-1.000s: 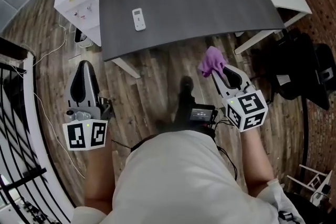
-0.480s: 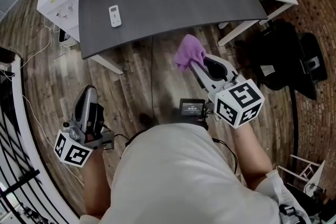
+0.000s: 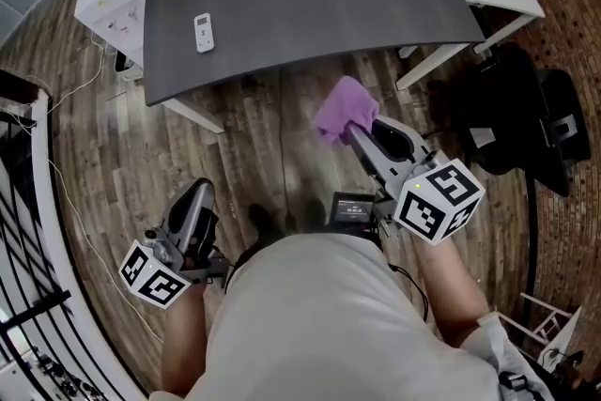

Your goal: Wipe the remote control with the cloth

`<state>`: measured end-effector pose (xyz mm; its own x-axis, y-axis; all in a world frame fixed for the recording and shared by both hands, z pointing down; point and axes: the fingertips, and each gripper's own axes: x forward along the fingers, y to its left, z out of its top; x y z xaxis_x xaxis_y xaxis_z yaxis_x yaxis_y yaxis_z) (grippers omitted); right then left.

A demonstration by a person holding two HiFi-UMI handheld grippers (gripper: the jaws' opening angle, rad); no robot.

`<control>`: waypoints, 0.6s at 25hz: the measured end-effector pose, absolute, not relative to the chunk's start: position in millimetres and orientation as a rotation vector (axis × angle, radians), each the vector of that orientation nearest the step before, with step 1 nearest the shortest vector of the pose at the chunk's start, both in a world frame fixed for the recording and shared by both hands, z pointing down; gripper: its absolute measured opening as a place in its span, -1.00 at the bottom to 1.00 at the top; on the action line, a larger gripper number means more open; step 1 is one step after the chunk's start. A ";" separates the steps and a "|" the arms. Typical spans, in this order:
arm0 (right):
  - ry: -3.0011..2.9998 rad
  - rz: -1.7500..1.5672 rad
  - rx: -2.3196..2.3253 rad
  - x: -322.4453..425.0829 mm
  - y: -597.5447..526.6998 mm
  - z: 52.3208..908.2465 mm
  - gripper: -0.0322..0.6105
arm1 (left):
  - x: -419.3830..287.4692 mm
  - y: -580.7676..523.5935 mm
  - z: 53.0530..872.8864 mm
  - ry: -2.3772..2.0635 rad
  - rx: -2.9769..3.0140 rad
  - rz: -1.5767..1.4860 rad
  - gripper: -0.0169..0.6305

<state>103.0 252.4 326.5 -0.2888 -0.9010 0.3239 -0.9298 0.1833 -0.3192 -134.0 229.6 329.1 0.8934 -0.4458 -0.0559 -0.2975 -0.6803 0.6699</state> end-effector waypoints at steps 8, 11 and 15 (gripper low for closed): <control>-2.427 0.682 1.793 112.0 255.1 316.2 -0.62 | -107.3 251.9 325.3 -0.490 2.346 -0.271 -0.91; -2.425 0.650 1.764 119.6 262.8 318.4 -0.62 | -98.3 264.0 327.2 -0.499 2.336 -0.257 -0.91; -2.421 0.674 1.728 125.9 277.7 331.2 -0.62 | -91.2 283.2 336.8 -0.513 2.314 -0.229 -0.91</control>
<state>125.9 277.7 331.2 -0.3554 -0.8773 0.3226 -0.9177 0.2620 -0.2985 -91.2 283.2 336.8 0.9040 -0.4275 -0.0126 -0.2949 -0.6443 0.7056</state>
